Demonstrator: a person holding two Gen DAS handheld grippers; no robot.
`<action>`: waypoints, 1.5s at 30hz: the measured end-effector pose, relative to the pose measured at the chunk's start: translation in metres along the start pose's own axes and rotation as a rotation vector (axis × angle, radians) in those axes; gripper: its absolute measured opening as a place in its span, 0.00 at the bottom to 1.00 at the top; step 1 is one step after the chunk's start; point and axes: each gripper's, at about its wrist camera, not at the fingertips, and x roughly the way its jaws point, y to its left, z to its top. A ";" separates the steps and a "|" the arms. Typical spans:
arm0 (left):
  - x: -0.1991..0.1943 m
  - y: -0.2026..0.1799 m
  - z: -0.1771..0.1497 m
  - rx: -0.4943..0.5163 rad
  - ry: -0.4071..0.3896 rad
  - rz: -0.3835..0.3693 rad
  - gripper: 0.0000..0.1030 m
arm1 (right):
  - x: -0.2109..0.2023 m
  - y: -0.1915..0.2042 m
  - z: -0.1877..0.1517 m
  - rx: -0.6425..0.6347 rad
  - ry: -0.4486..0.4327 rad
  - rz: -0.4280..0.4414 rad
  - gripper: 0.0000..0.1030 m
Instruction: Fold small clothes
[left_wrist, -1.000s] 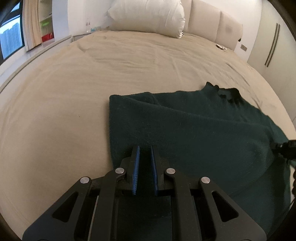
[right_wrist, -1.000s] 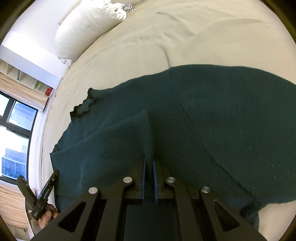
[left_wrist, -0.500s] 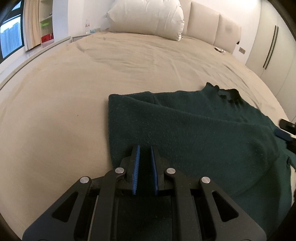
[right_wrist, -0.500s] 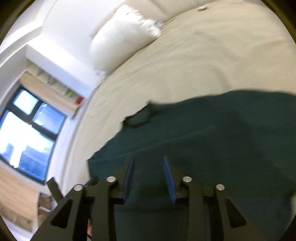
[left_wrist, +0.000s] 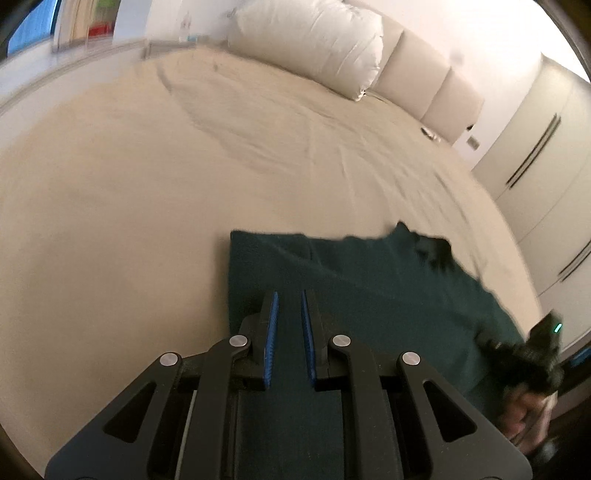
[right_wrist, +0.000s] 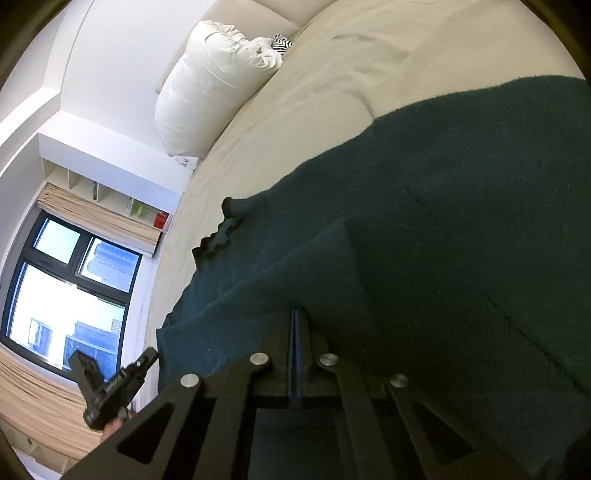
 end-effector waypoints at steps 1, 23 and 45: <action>0.008 0.011 0.005 -0.037 0.020 -0.010 0.12 | -0.001 0.000 0.000 -0.003 -0.001 0.000 0.00; -0.067 -0.032 -0.100 0.101 0.031 -0.063 0.12 | -0.189 -0.056 -0.055 0.118 -0.307 -0.042 0.58; -0.027 -0.106 -0.108 0.039 0.090 -0.176 0.67 | -0.317 -0.231 -0.015 0.711 -0.664 -0.181 0.14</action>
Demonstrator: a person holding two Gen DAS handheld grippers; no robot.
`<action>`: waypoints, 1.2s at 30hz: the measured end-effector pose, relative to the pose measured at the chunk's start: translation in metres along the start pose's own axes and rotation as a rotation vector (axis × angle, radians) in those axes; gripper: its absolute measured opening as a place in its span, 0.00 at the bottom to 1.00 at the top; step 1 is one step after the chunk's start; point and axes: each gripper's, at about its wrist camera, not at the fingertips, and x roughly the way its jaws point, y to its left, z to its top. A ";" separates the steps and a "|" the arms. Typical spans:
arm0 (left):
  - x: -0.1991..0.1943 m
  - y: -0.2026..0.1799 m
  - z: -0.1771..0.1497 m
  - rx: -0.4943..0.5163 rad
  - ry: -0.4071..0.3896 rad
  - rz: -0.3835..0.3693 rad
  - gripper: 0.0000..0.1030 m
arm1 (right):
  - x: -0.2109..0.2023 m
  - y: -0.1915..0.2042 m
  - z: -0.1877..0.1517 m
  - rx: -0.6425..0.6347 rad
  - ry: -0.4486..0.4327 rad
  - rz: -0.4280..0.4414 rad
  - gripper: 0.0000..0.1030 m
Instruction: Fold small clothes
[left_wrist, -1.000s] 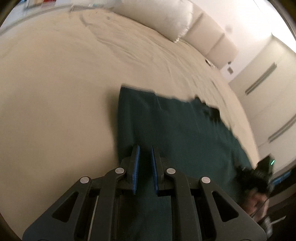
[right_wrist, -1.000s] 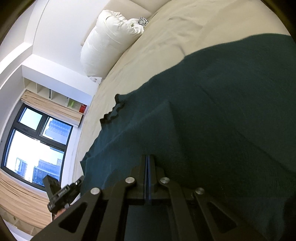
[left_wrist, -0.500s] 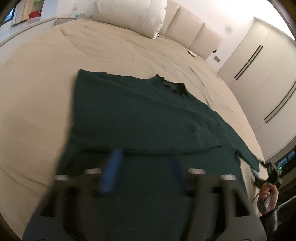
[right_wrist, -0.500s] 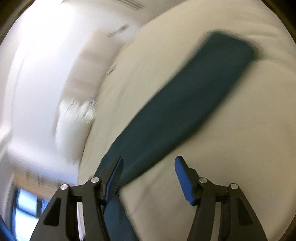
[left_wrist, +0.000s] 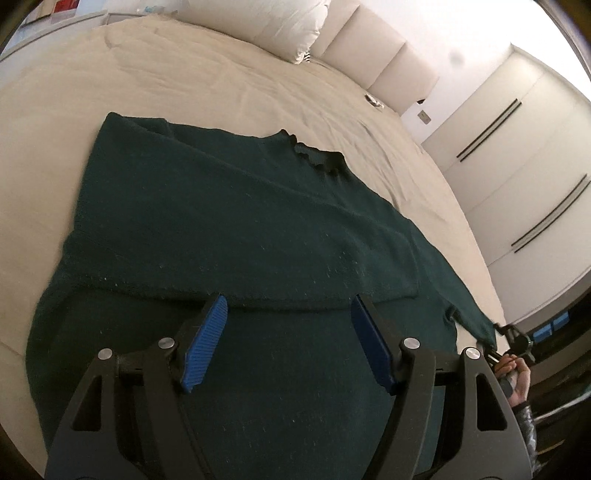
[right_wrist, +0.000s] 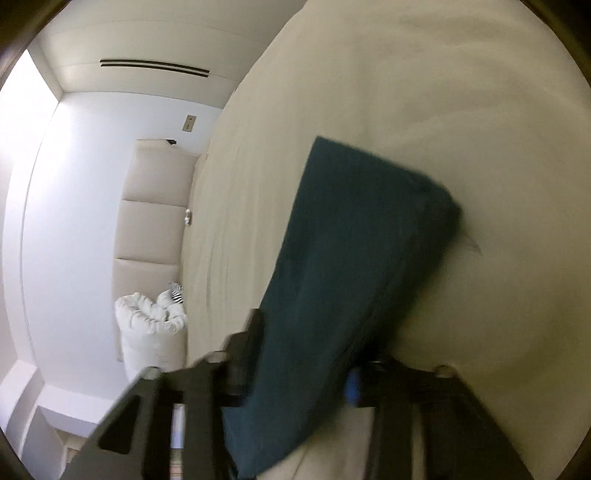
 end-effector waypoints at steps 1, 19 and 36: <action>-0.001 0.002 0.001 -0.006 -0.001 -0.005 0.67 | 0.000 0.006 0.002 -0.025 0.001 -0.023 0.12; 0.006 0.025 0.041 -0.185 0.009 -0.208 0.67 | 0.132 0.239 -0.413 -1.453 0.418 -0.058 0.15; 0.057 0.037 0.051 -0.319 0.136 -0.309 0.71 | 0.086 0.197 -0.448 -1.768 0.383 0.066 0.73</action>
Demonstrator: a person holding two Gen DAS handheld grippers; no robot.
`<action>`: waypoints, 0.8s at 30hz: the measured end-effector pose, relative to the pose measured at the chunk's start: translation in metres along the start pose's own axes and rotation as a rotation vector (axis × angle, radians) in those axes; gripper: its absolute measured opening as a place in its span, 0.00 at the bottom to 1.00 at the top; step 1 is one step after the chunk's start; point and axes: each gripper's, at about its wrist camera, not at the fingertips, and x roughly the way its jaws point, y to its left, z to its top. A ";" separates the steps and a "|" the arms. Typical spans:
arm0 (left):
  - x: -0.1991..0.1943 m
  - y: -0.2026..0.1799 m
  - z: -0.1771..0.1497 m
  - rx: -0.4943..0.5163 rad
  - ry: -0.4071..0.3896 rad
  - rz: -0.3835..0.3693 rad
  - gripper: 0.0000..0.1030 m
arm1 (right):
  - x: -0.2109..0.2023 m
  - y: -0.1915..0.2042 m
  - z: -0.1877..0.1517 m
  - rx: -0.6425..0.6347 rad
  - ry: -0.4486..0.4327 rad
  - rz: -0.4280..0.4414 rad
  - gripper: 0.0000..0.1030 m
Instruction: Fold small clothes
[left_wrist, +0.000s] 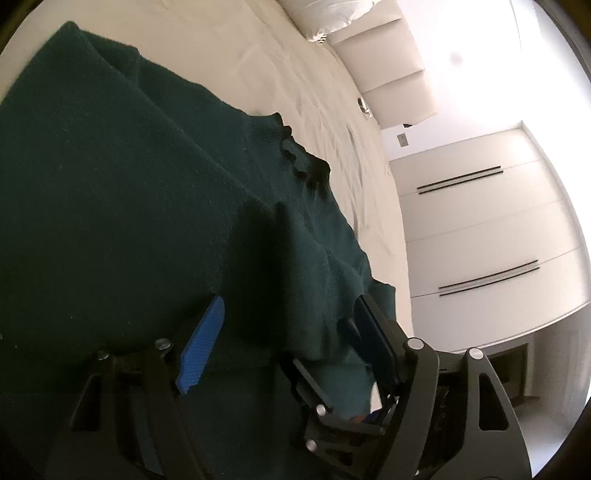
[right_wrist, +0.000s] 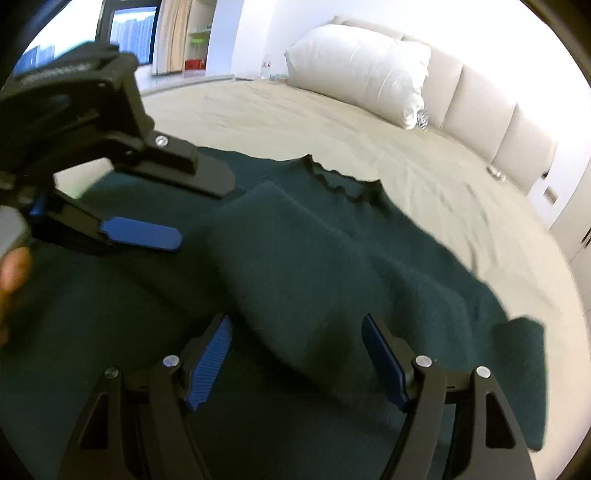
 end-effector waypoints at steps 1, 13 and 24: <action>-0.006 -0.002 -0.002 -0.002 0.002 0.000 0.73 | -0.003 -0.007 -0.004 0.033 -0.003 0.017 0.74; 0.034 -0.030 0.003 0.098 0.077 0.127 0.68 | -0.060 -0.090 -0.062 0.649 -0.145 0.292 0.74; 0.011 -0.022 0.008 0.140 0.016 0.218 0.07 | -0.113 -0.177 -0.151 1.098 -0.292 0.342 0.77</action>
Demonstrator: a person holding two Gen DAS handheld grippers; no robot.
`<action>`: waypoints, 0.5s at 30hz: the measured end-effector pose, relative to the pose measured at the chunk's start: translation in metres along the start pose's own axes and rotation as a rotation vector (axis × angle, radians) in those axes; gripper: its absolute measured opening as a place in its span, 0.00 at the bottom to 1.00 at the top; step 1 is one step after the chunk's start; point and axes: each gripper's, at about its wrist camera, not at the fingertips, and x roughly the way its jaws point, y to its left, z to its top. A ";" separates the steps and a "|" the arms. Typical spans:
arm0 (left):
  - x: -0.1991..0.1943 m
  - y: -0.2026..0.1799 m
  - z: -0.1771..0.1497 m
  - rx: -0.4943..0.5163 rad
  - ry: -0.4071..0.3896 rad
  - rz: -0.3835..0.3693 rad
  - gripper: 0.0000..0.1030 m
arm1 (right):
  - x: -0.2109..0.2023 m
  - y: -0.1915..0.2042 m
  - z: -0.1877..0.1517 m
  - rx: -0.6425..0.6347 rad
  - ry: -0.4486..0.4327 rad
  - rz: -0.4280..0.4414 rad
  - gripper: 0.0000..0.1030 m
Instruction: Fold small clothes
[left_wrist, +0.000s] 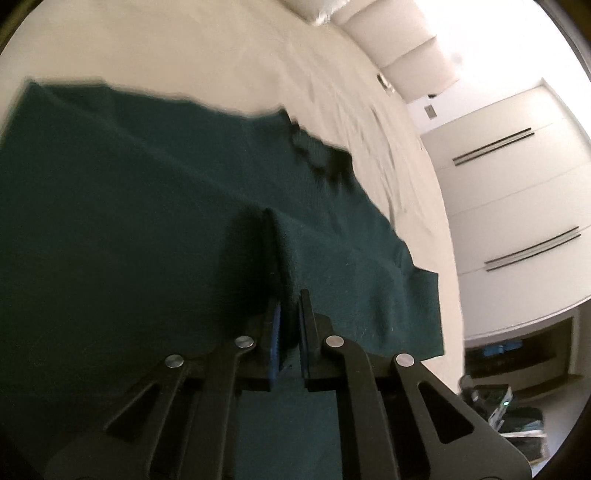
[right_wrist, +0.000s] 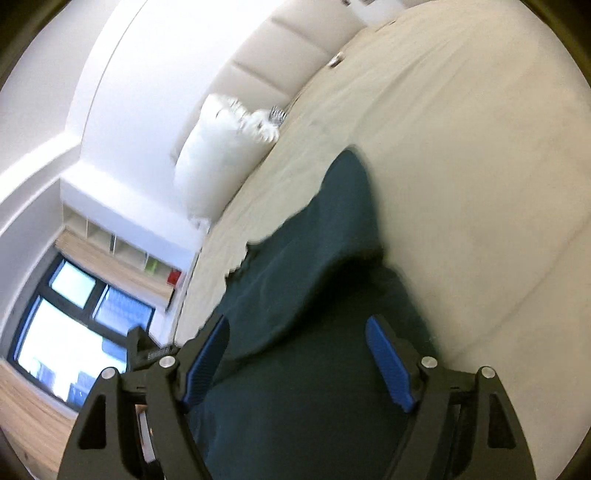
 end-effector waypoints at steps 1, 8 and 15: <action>-0.007 0.003 0.001 0.002 -0.022 0.013 0.07 | -0.003 -0.003 0.005 0.007 -0.011 -0.008 0.77; -0.032 0.037 0.007 -0.025 -0.074 0.067 0.07 | -0.009 -0.004 0.030 -0.003 -0.014 -0.041 0.77; -0.024 0.044 0.009 0.018 -0.078 0.123 0.07 | 0.025 0.006 0.058 -0.046 0.077 -0.061 0.77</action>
